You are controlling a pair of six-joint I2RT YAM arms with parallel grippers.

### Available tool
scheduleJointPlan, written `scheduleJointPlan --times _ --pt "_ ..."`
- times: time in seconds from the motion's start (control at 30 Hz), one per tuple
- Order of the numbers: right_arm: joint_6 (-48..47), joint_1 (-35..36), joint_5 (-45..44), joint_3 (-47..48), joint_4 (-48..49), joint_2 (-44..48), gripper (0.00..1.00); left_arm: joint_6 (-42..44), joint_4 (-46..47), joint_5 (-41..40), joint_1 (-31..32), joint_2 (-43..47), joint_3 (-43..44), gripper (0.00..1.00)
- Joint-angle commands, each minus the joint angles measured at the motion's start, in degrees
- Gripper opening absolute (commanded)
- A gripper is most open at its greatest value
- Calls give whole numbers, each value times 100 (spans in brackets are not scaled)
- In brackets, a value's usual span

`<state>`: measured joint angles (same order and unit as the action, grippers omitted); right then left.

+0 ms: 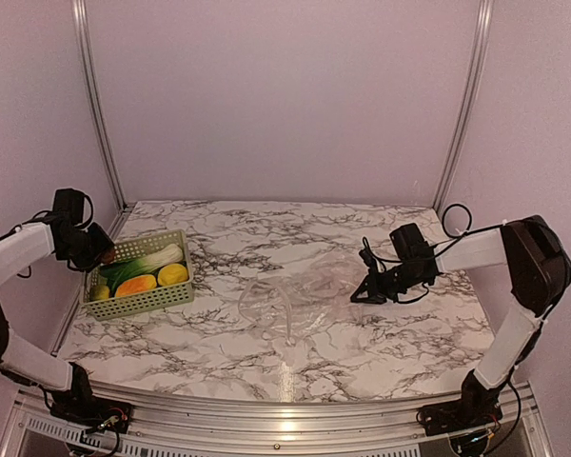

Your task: Open the zip-top bag and remove the fake food

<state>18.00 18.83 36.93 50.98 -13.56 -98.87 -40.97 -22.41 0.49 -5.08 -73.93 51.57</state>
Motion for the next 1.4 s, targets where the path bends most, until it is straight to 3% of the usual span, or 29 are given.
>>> scheduleJointPlan --times 0.0,0.2,0.43,0.57,0.8,1.03,1.2,1.37 --pt "-20 -35 120 -46 81 189 0 579 -411 -255 -213 -536 444 49" --pt "-126 -20 184 4 -3 194 1 1004 -488 -111 -249 -1179 796 71" --pt "-215 -20 204 -3 -199 310 39 1194 -432 588 207 -634 835 85" --pt "-244 -28 172 -72 -402 474 48 960 -63 1135 1169 -266 600 86" --pt "-162 -171 117 -213 -798 974 61 -152 1539 1900 3192 -126 -64 81" --pt "-223 -737 311 -615 -1006 1361 62 -862 2696 2114 4757 -1047 77 77" --pt "-137 -949 572 -783 -805 1309 58 -1285 3512 2270 5314 -1928 415 77" --pt "-97 -950 837 -987 -591 1300 54 -1275 3435 2370 5656 -2877 1171 76"
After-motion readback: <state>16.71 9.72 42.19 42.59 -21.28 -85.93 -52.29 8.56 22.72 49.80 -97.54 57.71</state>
